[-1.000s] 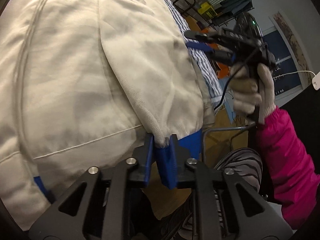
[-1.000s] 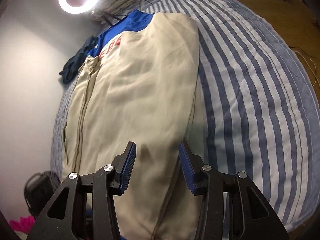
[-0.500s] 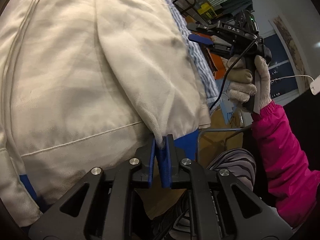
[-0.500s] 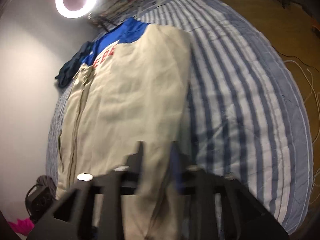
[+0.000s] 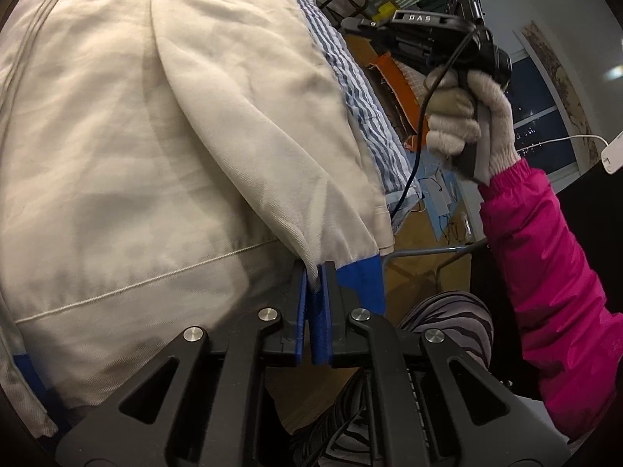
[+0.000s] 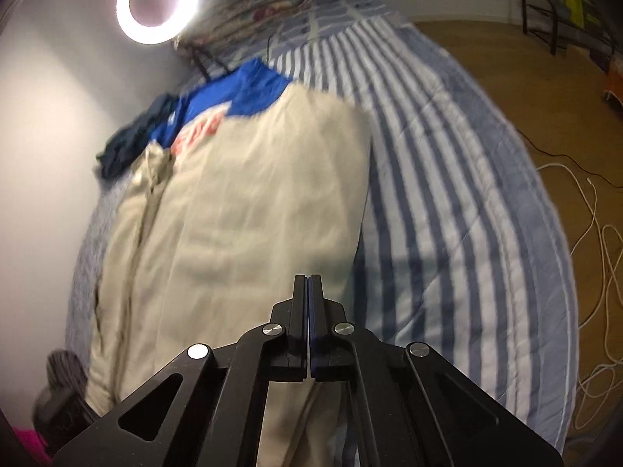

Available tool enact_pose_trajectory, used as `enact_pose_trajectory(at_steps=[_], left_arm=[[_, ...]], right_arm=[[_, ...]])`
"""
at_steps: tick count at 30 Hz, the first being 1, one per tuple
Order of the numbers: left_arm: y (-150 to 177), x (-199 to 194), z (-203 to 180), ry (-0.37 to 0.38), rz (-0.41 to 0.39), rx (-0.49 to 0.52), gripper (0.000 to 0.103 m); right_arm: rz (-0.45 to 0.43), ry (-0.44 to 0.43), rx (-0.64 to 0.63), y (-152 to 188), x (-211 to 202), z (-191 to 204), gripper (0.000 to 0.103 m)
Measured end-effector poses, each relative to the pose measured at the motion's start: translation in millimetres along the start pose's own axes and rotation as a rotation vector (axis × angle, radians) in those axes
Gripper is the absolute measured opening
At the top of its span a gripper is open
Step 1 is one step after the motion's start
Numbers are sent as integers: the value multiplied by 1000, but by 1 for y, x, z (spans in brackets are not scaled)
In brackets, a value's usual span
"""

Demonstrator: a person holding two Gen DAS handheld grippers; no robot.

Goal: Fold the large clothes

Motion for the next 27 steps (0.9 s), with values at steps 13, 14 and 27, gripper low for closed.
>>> enact_pose_trajectory(at_steps=[13, 14, 27], left_arm=[[0, 6, 5, 5, 17, -24, 5], [0, 6, 5, 5, 17, -23, 5], [-10, 24, -19, 59, -8, 4, 4]], right_arm=[[112, -70, 228, 8, 59, -35, 33], [113, -78, 244, 10, 62, -35, 17], [46, 73, -64, -36, 40, -3, 4]])
Point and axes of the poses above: each gripper's, at about its wrist camera, not at the fingertips, and x roughly the way its jaws point, z to its left, y to its underside, the point moved 6 cm from there along x, roughly the way its jaws point, and after that the axes turned 12 degrees about -z, right-handed, at the moved point
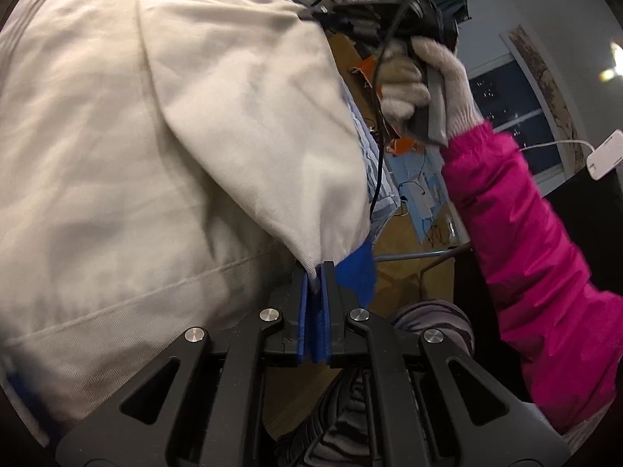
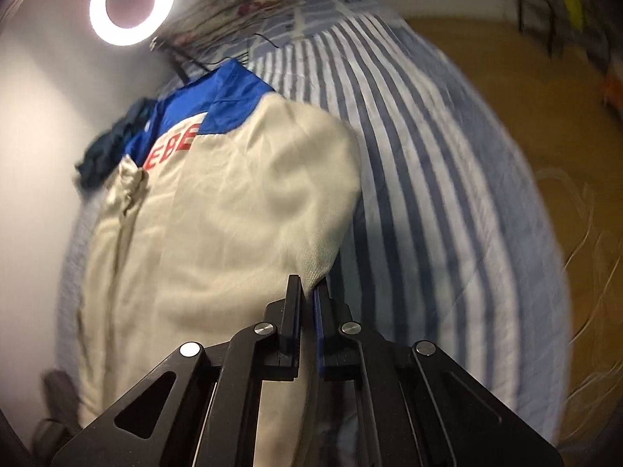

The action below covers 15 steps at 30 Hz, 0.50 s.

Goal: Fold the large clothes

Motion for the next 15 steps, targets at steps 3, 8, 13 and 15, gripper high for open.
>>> enact_pose_trajectory(at_steps=[3, 8, 13, 15], left_arm=[[6, 23, 2, -14, 41, -7, 4], [14, 26, -7, -24, 60, 58, 4], [13, 17, -6, -33, 56, 61, 4], [15, 9, -6, -49, 46, 80, 4]], right_arm=[[13, 39, -36, -7, 18, -5, 4], [87, 28, 13, 13, 29, -17, 11], [54, -57, 113, 30, -23, -40, 14], [44, -88, 131, 43, -45, -42, 28]])
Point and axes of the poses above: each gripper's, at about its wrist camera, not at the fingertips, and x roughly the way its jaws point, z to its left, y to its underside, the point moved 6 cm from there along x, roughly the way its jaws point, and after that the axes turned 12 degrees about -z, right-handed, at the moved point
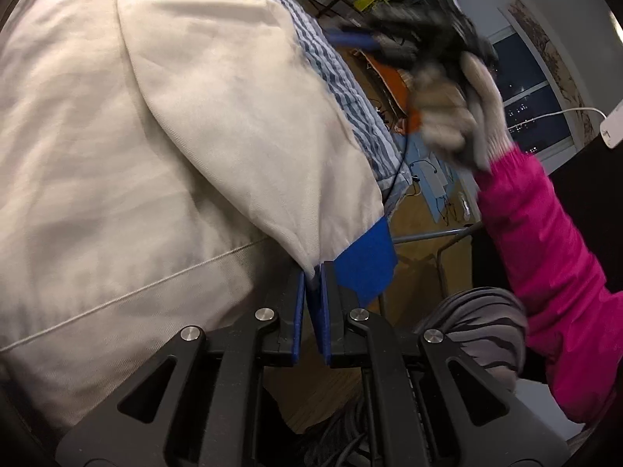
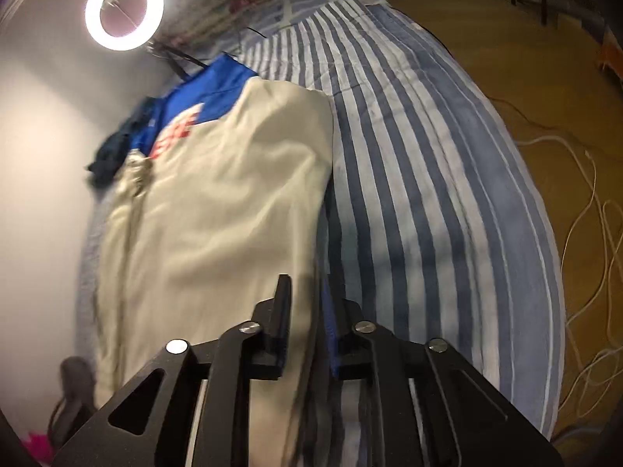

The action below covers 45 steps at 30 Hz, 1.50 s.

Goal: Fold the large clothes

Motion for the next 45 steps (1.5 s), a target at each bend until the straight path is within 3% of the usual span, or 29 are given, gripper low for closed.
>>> enact_pose_trajectory(at_steps=[2, 8, 14, 16, 17, 18, 19, 22, 25, 34, 37, 45], left_arm=[[4, -9, -1, -13, 2, 19, 4], [-10, -30, -12, -33, -76, 73, 4], [-57, -5, 11, -141, -132, 77, 4], [-58, 12, 21, -139, -111, 39, 4], [-58, 24, 27, -137, -89, 13, 4], [-54, 35, 30, -140, -59, 9, 4], [-49, 43, 32, -155, -43, 19, 4], [-43, 47, 32, -175, -62, 69, 4], [-46, 40, 34, -154, -45, 20, 4], [-48, -66, 38, -101, -224, -53, 4], [-49, -101, 50, -102, -289, -83, 4], [-56, -193, 85, -146, -473, -151, 4]], right_arm=[[-8, -43, 22, 24, -25, -3, 33], [28, -175, 91, 106, -54, 4, 33], [91, -207, 138, 150, -31, 8, 33], [79, -237, 161, 153, -26, 13, 35], [81, -241, 159, 153, -24, 17, 30], [85, -229, 146, 154, -24, 19, 16], [98, -222, 128, 155, -23, 24, 9], [108, -183, 79, 151, -24, 37, 5], [103, -139, 15, 144, -30, 51, 4], [123, 38, -326, 125, -41, 121, 4], [119, 115, -503, 126, -36, 158, 4], [125, 154, -757, 151, -12, 234, 4]])
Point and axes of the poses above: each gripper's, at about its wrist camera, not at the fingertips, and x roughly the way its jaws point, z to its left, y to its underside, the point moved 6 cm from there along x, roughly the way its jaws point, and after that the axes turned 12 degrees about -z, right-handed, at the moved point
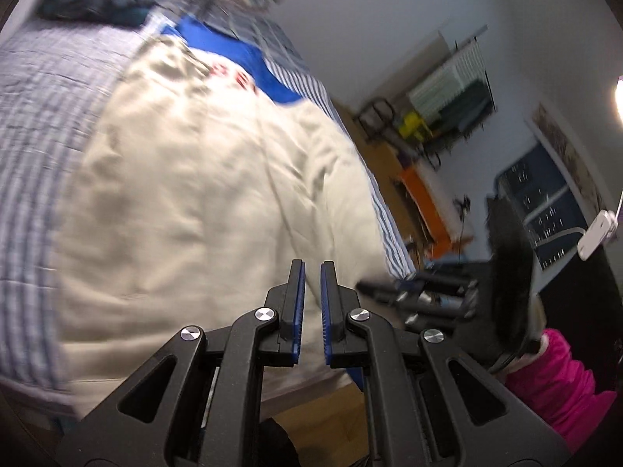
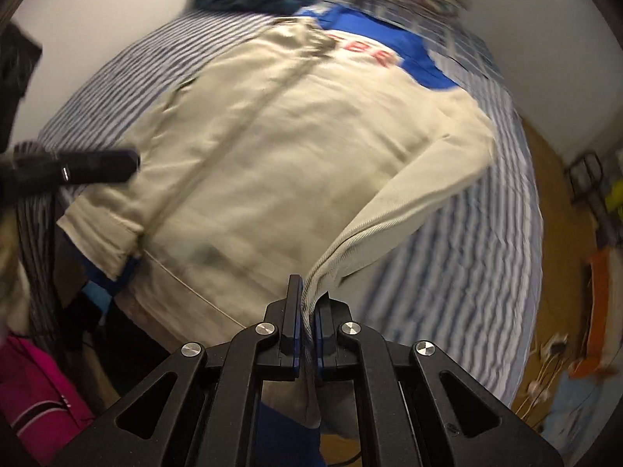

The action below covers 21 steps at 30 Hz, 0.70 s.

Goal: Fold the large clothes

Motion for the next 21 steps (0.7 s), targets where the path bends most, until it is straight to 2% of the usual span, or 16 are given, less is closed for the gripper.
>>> enact_pose_trajectory(at_steps=[5, 10, 13, 15, 19, 21], left_arm=[[-10, -32, 39, -58, -53, -44, 4], [-1, -35, 62, -102, -51, -92, 4], [4, -31, 64, -104, -36, -92, 4], [8, -25, 56, -100, -24, -71, 4], [18, -10, 34, -64, 15, -22, 4], [25, 4, 16, -38, 49, 28, 4]], right_arm=[[43, -6, -116, -4, 36, 51, 4], [100, -66, -82, 12, 75, 64, 8], [85, -169, 91, 13, 74, 45, 15], [66, -274, 213, 13, 66, 31, 26], [-30, -404, 379, 12, 30, -3, 28], [-73, -427, 432, 13, 15, -22, 28]])
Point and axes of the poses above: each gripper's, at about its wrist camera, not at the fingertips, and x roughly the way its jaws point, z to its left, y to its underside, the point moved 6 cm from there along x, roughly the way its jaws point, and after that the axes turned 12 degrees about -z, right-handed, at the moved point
